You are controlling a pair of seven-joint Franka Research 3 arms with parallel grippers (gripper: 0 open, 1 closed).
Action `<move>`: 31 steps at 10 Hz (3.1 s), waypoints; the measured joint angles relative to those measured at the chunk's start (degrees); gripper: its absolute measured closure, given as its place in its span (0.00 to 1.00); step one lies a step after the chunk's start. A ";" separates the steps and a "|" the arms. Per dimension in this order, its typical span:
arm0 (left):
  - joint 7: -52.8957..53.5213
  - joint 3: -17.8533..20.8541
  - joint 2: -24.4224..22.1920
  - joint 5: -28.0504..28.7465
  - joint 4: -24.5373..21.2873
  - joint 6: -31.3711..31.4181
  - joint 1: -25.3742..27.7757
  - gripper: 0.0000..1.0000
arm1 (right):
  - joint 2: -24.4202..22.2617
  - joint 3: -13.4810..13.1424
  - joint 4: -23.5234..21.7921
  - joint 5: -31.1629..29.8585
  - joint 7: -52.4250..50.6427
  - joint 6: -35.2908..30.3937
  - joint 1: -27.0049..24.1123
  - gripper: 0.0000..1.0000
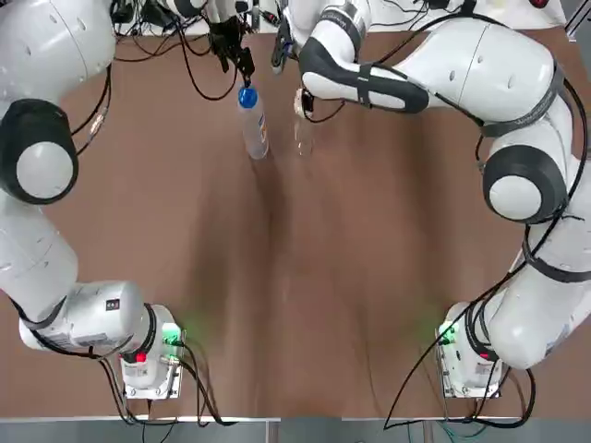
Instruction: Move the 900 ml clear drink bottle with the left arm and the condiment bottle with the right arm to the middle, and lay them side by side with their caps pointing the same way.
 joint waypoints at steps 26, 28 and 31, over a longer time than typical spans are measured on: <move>5.77 0.00 -2.24 0.09 -3.97 -0.26 1.29 0.00 | 11.95 -9.32 15.68 8.81 -27.23 -1.99 5.58 0.22; 5.76 0.00 -2.24 0.09 -3.98 -0.26 1.19 0.00 | 11.97 -9.10 15.68 8.83 -27.22 -1.99 6.09 0.24; 5.72 -0.01 -2.24 0.09 -3.99 -0.25 1.00 0.00 | 12.07 -9.02 15.68 8.83 -27.17 -1.99 6.52 0.34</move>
